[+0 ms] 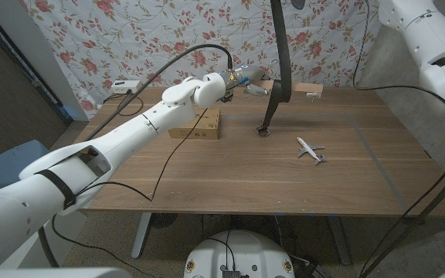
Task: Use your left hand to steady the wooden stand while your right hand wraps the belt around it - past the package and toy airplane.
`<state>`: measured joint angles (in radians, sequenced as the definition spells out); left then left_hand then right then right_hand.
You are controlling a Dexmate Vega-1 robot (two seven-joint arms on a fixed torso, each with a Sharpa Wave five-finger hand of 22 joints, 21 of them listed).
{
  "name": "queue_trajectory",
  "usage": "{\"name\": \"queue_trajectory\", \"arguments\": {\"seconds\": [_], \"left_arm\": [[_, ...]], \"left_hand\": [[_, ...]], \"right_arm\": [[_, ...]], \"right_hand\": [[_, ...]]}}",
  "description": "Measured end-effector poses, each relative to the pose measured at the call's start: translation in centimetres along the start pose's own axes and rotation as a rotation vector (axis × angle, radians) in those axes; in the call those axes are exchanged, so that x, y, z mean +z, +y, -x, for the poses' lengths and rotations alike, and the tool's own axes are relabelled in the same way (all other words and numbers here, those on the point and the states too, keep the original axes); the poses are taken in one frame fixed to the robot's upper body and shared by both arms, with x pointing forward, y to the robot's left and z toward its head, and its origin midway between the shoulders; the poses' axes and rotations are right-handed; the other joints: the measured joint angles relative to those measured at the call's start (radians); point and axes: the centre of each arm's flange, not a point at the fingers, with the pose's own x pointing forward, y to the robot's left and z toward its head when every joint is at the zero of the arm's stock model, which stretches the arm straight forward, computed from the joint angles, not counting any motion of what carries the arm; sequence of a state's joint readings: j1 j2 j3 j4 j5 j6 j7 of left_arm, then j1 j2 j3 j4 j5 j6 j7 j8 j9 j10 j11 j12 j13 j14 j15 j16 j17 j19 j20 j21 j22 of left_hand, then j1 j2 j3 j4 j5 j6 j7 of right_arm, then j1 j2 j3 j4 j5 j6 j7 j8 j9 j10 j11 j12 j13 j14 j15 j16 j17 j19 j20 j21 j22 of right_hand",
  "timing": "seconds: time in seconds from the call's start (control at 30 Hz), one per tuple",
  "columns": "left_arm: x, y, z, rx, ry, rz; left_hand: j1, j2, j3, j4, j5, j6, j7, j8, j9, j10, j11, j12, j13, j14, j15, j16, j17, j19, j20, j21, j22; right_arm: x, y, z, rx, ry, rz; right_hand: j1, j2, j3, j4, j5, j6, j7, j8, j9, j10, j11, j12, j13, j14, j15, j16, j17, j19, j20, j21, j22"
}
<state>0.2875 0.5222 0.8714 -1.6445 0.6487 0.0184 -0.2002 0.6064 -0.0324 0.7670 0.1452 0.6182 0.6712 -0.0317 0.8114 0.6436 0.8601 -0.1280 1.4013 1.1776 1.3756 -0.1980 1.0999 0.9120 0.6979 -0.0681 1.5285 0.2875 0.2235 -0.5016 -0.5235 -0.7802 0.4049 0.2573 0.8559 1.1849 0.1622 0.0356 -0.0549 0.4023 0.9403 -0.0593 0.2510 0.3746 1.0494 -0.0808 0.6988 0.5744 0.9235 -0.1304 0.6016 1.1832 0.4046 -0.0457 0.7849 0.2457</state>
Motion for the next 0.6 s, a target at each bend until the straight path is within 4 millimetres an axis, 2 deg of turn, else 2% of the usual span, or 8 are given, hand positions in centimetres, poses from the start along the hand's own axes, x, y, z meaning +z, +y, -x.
{"name": "queue_trajectory", "arguments": {"seconds": [0.03, 0.1, 0.13, 0.23, 0.43, 0.6], "left_arm": [[0.1, 0.1, 0.0, 0.010, -0.004, 0.007], [0.2, 0.3, 0.4, 0.021, -0.006, 0.013], [0.2, 0.4, 0.5, 0.023, -0.006, 0.014], [0.2, 0.6, 1.0, 0.036, -0.005, 0.021], [0.1, 1.1, 1.7, 0.056, 0.001, 0.037], [0.0, 1.5, 2.2, 0.071, 0.002, 0.058]], "left_hand": [[0.000, 0.000, 0.000, 0.000, 0.000, 0.002, 0.000, 0.000, 0.000, 0.000, 0.000, 0.000, 0.000, 0.000, 0.000, 0.000, 0.000, 0.000, 0.000, 0.000, 0.000], [0.000, 0.000, 0.000, 0.000, 0.000, 0.008, 0.000, 0.007, -0.003, 0.000, 0.000, 0.000, 0.000, 0.000, 0.000, 0.000, 0.000, 0.000, 0.000, 0.000, 0.000], [0.000, 0.000, 0.000, 0.000, 0.000, 0.008, -0.001, 0.007, -0.002, 0.000, 0.000, 0.000, 0.000, 0.000, 0.000, 0.000, 0.001, 0.000, 0.000, 0.000, 0.000], [-0.004, -0.001, 0.000, 0.000, 0.000, 0.008, -0.001, 0.008, -0.002, 0.000, 0.000, 0.000, 0.000, 0.000, 0.000, 0.000, 0.003, 0.000, 0.000, 0.000, 0.001], [-0.004, -0.001, 0.000, 0.000, 0.000, 0.008, 0.000, 0.014, 0.003, 0.000, 0.000, 0.000, 0.000, 0.000, 0.000, 0.000, 0.006, 0.000, 0.000, 0.000, 0.003], [-0.004, -0.001, 0.000, 0.000, 0.000, 0.008, 0.000, 0.014, 0.003, 0.000, 0.000, 0.000, 0.000, 0.000, 0.000, 0.000, 0.008, 0.000, 0.000, 0.000, 0.000]], "right_arm": [[-0.1, 0.5, -2.7, 0.031, 0.056, -0.013], [-2.6, 0.8, -3.0, 0.012, 0.171, -0.029], [-2.7, 0.8, -3.0, 0.013, 0.176, -0.031], [-5.7, 1.0, -3.1, -0.043, 0.325, -0.041], [-9.6, 1.0, -2.1, -0.150, 0.500, -0.032], [-12.8, 0.5, -0.1, -0.269, 0.628, 0.005]], "right_hand": [[0.000, 0.000, 0.000, 0.000, 0.000, 0.000, 0.000, 0.000, 0.000, -0.002, -0.002, 0.000, 0.000, 0.000, 0.000, -0.003, 0.000, 0.000, 0.000, 0.000, 0.000], [0.000, 0.000, 0.000, 0.000, -0.007, 0.000, 0.000, -0.001, 0.003, -0.003, -0.003, 0.000, 0.000, 0.000, 0.000, -0.003, 0.000, 0.000, 0.000, 0.000, 0.000], [0.001, 0.001, 0.000, 0.000, -0.007, 0.000, 0.000, -0.001, 0.003, -0.003, -0.003, 0.000, 0.000, 0.000, 0.000, -0.003, 0.000, -0.002, -0.002, 0.000, 0.000], [0.002, 0.002, -0.004, 0.004, -0.007, 0.002, -0.002, -0.004, 0.003, -0.003, -0.003, 0.000, 0.002, 0.000, 0.000, -0.007, 0.000, -0.009, 0.002, 0.000, -0.004], [0.003, 0.003, -0.004, 0.004, -0.008, 0.002, -0.002, -0.008, 0.004, -0.007, -0.006, 0.000, 0.004, 0.000, 0.000, -0.007, 0.005, -0.009, 0.002, 0.003, -0.005], [0.003, 0.003, -0.004, 0.004, -0.008, 0.002, -0.002, -0.010, 0.008, -0.007, -0.006, 0.000, 0.005, 0.000, 0.000, -0.007, 0.005, -0.009, 0.002, 0.008, -0.006]]}}
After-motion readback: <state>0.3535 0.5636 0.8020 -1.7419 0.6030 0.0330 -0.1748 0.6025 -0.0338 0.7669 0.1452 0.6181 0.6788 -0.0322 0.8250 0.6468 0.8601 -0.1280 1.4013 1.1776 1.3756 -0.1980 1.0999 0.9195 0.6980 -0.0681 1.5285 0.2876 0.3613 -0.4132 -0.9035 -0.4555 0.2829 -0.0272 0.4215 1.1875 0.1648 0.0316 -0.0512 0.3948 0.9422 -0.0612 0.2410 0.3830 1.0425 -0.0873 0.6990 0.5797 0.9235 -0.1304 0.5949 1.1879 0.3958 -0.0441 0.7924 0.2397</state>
